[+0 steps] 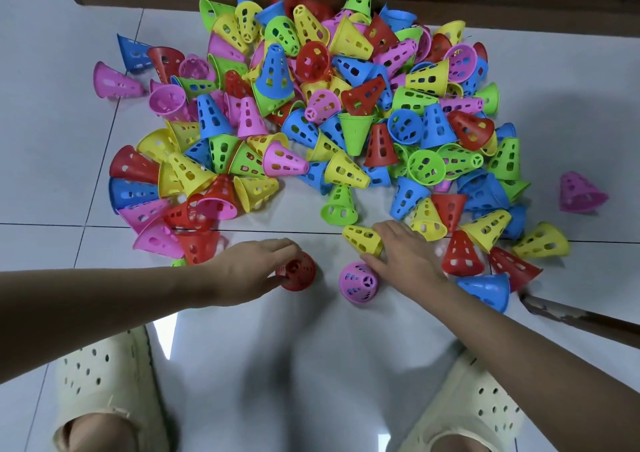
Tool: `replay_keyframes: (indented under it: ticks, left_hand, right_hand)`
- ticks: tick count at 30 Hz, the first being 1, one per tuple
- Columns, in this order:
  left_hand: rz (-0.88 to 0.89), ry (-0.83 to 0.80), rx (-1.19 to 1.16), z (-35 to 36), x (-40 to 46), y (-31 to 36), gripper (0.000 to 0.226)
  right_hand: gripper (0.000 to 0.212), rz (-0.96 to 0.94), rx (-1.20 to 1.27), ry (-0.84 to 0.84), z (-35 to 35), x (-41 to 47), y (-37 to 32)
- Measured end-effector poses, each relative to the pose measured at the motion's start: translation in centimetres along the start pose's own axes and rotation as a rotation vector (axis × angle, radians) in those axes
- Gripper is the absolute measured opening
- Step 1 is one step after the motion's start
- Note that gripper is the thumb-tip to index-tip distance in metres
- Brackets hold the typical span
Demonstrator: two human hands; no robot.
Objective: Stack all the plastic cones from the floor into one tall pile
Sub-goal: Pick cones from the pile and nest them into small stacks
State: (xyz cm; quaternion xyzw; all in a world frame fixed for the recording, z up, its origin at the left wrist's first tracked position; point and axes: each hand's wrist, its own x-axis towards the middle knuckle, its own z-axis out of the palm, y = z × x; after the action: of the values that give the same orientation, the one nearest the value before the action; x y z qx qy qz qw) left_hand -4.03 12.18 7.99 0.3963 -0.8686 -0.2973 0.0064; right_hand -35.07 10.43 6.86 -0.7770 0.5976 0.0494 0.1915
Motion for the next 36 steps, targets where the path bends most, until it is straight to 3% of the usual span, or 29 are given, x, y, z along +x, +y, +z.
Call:
replay_keyframes:
  ticks: [3,6,8,11,13,15,18,22,28,32,36]
  left_hand:
    - [0.043,0.052,0.089,0.2,0.5,-0.2,0.043]
    - [0.005,0.077,0.073,0.1,1.4,-0.1,0.044]
    - [-0.033,0.039,0.007,-0.4,2.2,-0.1,0.043]
    - [-0.019,-0.032,-0.068,-1.9,3.5,-0.3,0.051]
    - [-0.076,-0.018,-0.101,-2.6,4.7,-0.3,0.061]
    - [-0.215,-0.003,-0.171,-3.0,6.6,-0.1,0.071]
    - [-0.449,-0.003,-0.28,-2.9,9.9,0.1,0.076]
    - [-0.563,-0.057,-0.226,-2.9,13.5,0.2,0.066]
    - [-0.552,-0.264,-0.128,-2.6,17.1,1.4,0.069]
    - [-0.637,-0.338,-0.329,-1.0,17.5,1.1,0.076]
    - [-0.659,-0.33,-0.488,-1.4,17.4,1.3,0.056]
  right_hand:
    - [0.049,0.072,0.023,0.032,0.3,-0.5,0.8]
    - [0.063,0.101,-0.063,-0.051,0.3,-0.7,1.1]
    - [0.068,0.104,-0.153,-0.108,0.4,-0.6,1.0]
    - [0.058,0.111,-0.224,-0.141,0.6,-0.8,0.9]
    - [0.058,0.17,-0.112,-0.138,0.4,-1.2,1.0]
    - [0.06,0.294,0.141,-0.104,-0.4,-1.8,1.4]
    - [0.048,0.417,0.545,0.026,-1.3,-3.1,1.5]
    - [0.045,0.284,0.787,0.149,-1.2,-5.4,0.7]
    - [0.062,-0.014,0.664,0.143,0.8,-6.2,-0.8]
    - [0.06,-0.077,0.643,0.056,2.3,-5.9,-0.7]
    - [0.057,-0.084,0.603,-0.005,3.5,-5.8,-0.6]
